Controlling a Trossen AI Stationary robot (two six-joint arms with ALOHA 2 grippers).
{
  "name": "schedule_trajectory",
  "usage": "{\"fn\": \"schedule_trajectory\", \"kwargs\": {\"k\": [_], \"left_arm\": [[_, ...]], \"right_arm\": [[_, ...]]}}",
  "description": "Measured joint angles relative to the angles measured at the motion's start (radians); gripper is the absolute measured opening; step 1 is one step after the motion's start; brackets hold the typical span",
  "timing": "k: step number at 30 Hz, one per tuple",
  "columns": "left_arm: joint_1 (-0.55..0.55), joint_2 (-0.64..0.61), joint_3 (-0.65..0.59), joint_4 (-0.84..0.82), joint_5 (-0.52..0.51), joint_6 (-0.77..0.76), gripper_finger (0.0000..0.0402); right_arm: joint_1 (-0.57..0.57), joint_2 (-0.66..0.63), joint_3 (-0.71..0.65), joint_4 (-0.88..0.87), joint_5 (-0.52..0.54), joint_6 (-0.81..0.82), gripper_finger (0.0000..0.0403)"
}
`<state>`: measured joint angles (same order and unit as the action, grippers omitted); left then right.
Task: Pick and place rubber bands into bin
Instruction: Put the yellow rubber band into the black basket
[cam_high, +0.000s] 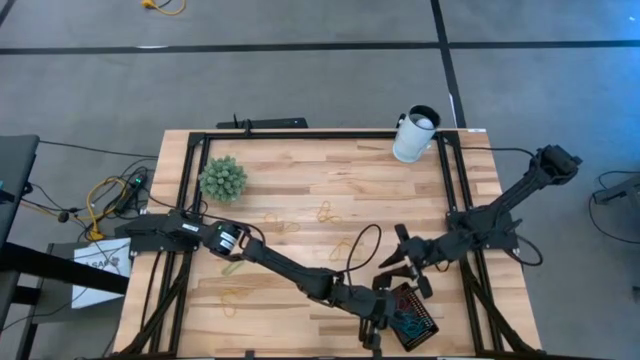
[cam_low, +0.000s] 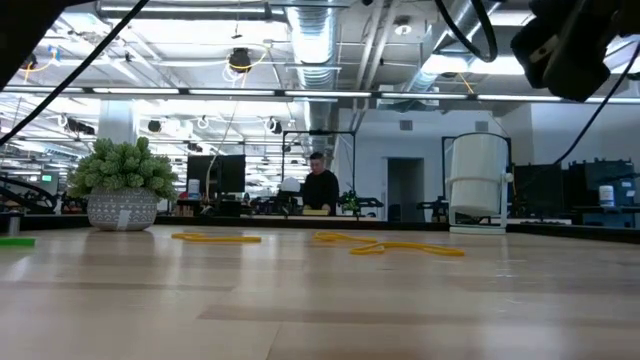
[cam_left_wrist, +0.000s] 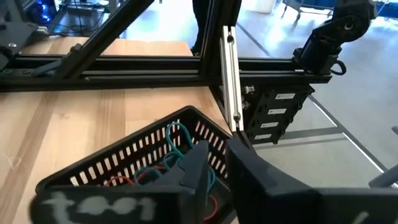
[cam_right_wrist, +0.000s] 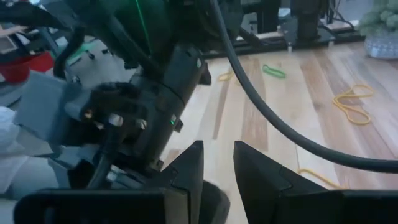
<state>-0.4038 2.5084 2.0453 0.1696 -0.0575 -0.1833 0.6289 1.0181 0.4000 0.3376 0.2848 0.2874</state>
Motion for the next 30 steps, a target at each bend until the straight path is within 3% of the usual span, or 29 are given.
{"fn": "schedule_trajectory", "kwargs": {"k": [4,10,14,17,20,23,30], "left_arm": [[0.001,0.000,0.000,0.025,0.072,0.010,0.0074],[0.000,-0.016,-0.002,-0.007,0.078,-0.020,0.0096],[0.013,-0.110,-0.002,-0.196,0.110,-0.078,0.0094],[0.017,-0.203,-0.002,-0.424,0.102,-0.022,0.0091],[0.008,-0.317,-0.002,-0.668,-0.032,0.054,0.0087],[-0.015,-0.472,0.004,-0.923,-0.242,0.044,0.0085],[-0.150,-0.692,-0.002,-1.478,-0.665,-0.304,0.0085]], "right_arm": [[0.000,-0.006,0.000,0.001,0.001,0.000,0.0083],[0.000,-0.005,0.000,0.001,0.001,0.000,0.0083],[0.000,-0.005,0.002,0.012,0.009,0.026,0.0083],[-0.003,-0.010,0.009,0.045,0.023,0.027,0.0083],[0.002,0.002,-0.002,0.020,-0.014,0.027,0.0083],[0.008,-0.007,0.004,0.044,0.005,0.038,0.0083],[0.012,0.013,0.000,0.045,0.009,0.053,0.0083]]}}
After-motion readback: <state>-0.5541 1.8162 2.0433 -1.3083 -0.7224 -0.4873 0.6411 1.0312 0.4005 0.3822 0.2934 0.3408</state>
